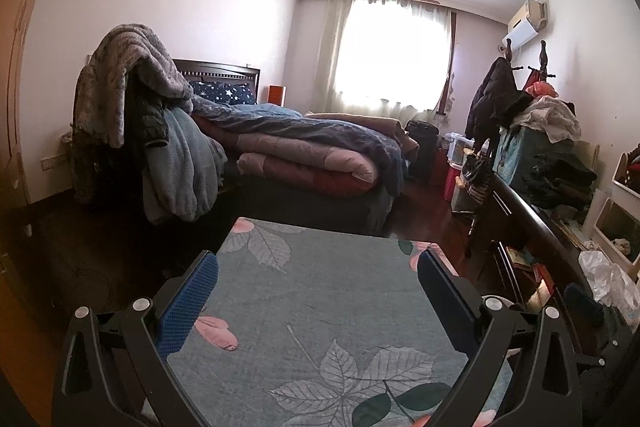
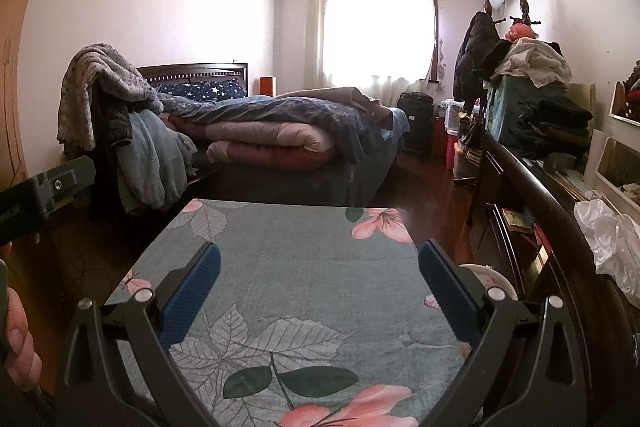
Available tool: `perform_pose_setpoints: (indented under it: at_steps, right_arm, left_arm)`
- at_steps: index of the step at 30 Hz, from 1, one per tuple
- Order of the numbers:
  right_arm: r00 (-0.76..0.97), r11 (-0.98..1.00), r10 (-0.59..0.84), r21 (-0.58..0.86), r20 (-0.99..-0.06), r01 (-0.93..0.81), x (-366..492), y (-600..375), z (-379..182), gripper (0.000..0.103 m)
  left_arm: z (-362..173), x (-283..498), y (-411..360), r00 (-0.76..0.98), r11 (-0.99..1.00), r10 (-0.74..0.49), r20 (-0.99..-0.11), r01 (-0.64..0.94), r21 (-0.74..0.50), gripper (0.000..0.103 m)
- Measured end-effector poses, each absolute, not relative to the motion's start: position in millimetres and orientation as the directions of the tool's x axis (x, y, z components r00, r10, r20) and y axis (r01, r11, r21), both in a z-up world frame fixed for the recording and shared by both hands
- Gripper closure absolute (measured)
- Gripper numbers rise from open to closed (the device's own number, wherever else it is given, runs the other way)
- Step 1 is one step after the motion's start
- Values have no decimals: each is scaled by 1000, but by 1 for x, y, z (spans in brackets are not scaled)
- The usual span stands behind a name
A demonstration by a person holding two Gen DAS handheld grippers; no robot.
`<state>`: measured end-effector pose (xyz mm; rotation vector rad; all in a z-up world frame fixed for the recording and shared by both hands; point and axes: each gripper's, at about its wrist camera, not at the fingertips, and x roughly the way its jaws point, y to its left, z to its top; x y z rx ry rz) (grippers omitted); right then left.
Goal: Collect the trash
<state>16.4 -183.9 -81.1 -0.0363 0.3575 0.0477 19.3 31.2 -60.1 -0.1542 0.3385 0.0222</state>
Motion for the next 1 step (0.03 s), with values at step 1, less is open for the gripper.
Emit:
perform_pose_setpoints:
  at_steps: [1]
  right_arm:
    - [936,998,40,-27,-350,-53,16,-184,-81,4]
  left_arm:
    - [-60,19,30,943,988,-4,-333,-47,-144,4]
